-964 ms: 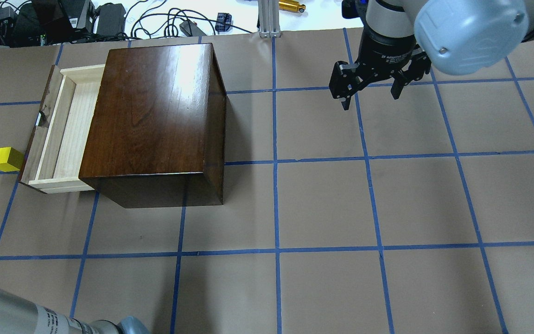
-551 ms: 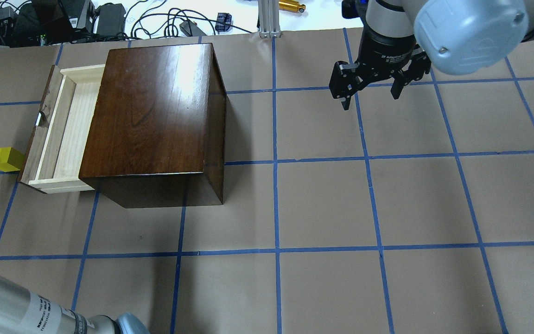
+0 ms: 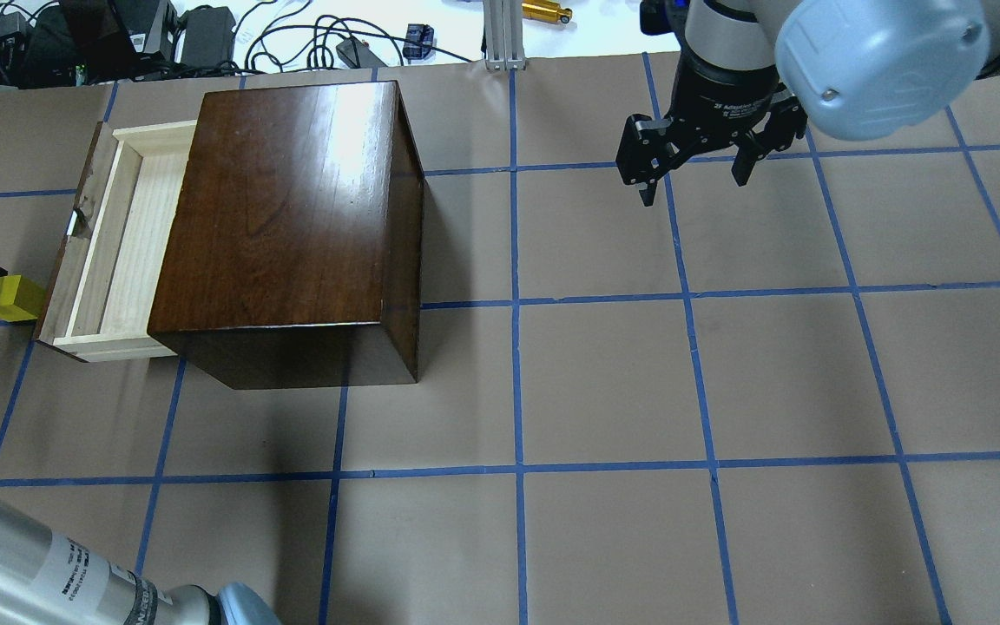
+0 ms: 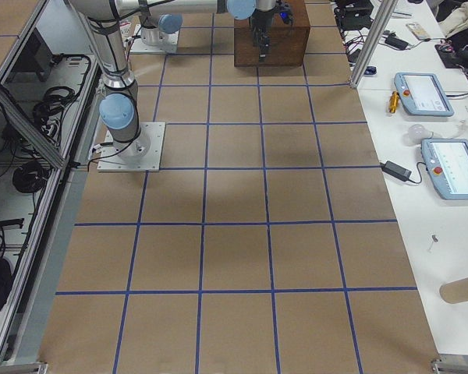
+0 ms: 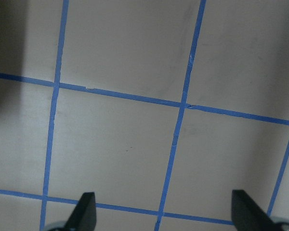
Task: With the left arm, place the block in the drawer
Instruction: 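Close the left gripper on the yellow cube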
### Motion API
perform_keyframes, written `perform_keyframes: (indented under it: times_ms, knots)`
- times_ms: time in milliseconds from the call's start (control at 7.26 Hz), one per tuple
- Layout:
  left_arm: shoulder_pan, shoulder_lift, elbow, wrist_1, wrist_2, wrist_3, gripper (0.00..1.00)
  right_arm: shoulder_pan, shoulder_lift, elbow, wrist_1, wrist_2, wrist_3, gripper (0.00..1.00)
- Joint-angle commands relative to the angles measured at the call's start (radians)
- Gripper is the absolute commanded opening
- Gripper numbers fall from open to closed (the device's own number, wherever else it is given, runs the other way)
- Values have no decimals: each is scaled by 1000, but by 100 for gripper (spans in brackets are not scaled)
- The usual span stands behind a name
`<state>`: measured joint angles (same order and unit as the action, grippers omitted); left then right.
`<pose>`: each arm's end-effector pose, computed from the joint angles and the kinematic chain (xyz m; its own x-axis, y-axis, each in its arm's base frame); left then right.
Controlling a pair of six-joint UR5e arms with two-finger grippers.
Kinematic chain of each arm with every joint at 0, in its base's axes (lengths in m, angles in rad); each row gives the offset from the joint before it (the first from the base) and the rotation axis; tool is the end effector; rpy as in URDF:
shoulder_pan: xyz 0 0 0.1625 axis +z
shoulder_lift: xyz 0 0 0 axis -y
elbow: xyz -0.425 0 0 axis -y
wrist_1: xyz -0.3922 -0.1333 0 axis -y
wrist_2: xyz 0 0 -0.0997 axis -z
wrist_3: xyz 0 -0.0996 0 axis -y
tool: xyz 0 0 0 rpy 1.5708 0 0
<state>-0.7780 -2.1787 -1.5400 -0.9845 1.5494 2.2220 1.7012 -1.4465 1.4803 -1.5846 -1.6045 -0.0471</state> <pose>0.3836 -0.5681 0.1987 -0.1411 0.9898 -0.0203 0.9900 0.1409 -0.0114 0.1994 -0.5209 0.4695 -0.9836 -0.1772 0.0327 -0.1765 0.9841 0.0216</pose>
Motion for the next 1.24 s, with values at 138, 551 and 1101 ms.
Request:
perform_keyframes:
  times_ms: [138, 551, 1101]
  knots:
    - [0, -36, -2, 30, -20, 2, 100, 0, 0, 0, 0, 0, 0, 100]
    - [0, -47, -3, 43, -22, 2, 100, 0, 0, 0, 0, 0, 0, 100]
    - [0, -47, -3, 46, -40, 13, 18, 0, 0, 0, 0, 0, 0, 100]
